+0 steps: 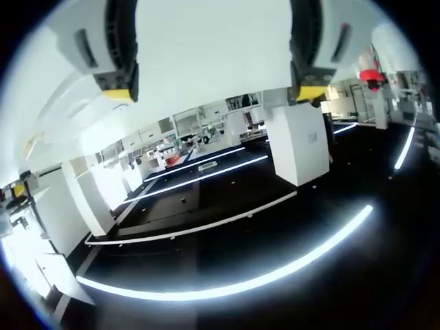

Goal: Snap each plastic latch of the storage box into its locked position after aligning the lid with the box until every specified latch is closed and the lid sits flush.

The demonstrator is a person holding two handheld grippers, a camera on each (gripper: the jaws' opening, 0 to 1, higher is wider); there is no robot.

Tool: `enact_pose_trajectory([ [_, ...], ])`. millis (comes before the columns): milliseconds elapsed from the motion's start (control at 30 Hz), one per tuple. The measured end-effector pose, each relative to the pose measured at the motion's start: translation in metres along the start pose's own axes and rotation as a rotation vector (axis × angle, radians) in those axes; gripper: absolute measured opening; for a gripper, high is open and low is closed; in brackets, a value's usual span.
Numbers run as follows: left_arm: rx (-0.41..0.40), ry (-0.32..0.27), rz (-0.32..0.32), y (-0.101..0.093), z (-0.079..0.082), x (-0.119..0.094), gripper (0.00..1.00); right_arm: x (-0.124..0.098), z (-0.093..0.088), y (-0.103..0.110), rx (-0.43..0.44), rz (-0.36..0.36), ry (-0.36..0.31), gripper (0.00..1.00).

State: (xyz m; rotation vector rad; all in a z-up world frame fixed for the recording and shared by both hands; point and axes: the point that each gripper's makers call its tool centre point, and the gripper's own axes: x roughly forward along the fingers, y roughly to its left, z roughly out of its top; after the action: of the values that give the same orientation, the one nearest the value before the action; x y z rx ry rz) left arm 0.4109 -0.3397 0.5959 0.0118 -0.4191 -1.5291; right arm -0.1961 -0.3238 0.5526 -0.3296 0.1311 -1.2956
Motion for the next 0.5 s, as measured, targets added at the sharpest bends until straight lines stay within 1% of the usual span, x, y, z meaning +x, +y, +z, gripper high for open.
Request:
enact_pose_trajectory([
  [200, 0.003, 0.003, 0.000, 0.0019, 0.0000, -0.0005, 0.93, 0.0001, 0.0054, 0.0060, -0.031, 0.008, -0.010, 0.44],
  [500, 0.002, 0.001, 0.017, 0.0085, -0.0002, -0.0048, 0.93, -0.0048, 0.0079, 0.0042, -0.026, -0.003, -0.017, 0.44],
])
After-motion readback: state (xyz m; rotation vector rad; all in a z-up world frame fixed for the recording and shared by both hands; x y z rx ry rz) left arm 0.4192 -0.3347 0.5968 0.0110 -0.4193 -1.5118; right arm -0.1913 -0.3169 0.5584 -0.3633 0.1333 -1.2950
